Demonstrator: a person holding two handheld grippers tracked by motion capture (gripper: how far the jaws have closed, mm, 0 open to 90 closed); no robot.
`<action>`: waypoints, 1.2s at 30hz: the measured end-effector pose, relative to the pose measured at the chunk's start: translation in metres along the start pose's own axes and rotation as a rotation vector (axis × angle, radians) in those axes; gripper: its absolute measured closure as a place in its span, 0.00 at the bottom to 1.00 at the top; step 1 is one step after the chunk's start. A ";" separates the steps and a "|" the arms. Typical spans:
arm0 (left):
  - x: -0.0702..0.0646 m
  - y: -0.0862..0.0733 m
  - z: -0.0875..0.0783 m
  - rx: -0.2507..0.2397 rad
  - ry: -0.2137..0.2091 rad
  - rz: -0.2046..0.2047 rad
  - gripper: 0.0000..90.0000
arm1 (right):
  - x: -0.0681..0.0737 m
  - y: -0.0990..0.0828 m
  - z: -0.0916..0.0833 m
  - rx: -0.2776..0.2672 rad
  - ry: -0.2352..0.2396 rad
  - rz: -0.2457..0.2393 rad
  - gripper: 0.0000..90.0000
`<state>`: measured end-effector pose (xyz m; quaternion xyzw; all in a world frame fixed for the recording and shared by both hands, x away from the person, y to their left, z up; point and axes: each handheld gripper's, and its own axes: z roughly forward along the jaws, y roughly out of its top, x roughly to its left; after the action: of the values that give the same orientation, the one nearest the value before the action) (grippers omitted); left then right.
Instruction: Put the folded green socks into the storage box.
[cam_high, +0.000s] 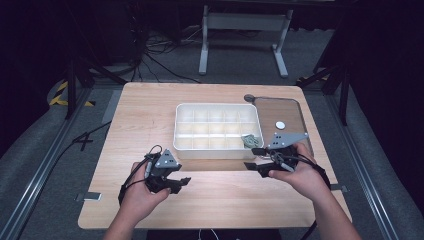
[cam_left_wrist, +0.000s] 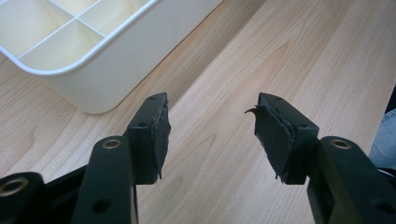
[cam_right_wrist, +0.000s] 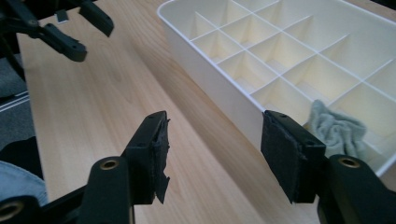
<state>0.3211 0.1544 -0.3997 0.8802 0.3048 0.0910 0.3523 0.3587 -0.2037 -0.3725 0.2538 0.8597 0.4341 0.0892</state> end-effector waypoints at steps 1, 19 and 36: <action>0.000 0.000 0.000 0.001 0.000 0.003 0.51 | 0.002 -0.002 0.000 -0.005 0.007 -0.003 0.47; 0.000 0.003 0.006 0.059 -0.028 0.032 0.50 | 0.023 -0.035 0.013 0.075 0.033 -0.028 0.43; -0.003 0.000 0.027 0.155 -0.073 0.063 0.48 | 0.014 -0.072 0.042 0.099 -0.021 0.003 0.45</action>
<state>0.3289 0.1376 -0.4196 0.9166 0.2700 0.0461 0.2911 0.3366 -0.2032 -0.4540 0.2638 0.8787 0.3887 0.0852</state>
